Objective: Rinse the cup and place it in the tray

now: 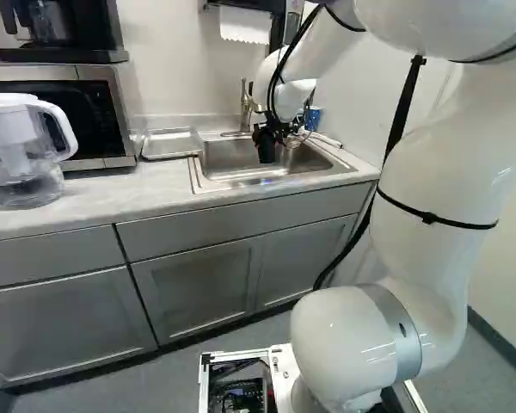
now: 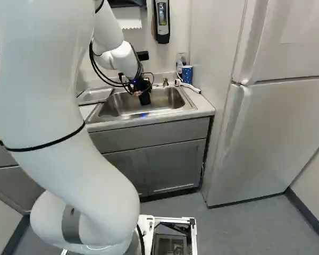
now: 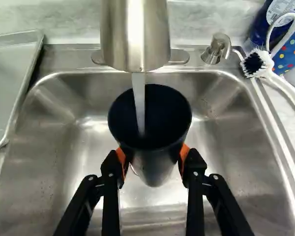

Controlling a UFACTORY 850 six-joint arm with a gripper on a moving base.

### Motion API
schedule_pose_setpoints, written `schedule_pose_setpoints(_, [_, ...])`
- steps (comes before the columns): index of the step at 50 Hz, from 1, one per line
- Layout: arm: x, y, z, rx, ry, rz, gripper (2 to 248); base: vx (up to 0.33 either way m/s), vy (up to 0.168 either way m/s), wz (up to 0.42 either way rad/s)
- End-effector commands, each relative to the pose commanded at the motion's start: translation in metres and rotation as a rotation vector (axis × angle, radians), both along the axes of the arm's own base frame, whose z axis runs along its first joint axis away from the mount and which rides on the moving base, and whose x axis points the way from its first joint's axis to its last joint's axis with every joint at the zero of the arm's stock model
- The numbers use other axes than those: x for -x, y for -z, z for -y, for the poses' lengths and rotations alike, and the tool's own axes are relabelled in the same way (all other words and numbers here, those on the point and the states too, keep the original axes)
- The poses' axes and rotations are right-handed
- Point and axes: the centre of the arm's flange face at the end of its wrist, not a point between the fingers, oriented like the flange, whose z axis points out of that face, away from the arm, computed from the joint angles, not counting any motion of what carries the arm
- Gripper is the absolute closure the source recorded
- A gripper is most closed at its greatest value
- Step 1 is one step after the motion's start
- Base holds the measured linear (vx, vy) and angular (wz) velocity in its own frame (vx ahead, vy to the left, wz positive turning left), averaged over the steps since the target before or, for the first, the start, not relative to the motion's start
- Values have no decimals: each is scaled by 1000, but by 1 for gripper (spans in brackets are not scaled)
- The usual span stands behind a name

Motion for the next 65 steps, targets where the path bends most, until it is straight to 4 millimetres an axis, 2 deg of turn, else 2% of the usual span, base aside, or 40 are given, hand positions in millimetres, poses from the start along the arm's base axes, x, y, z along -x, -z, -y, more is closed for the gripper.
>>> schedule_pose_setpoints(65, [-3,0,-2,0,-3,1,130,0,0,0])
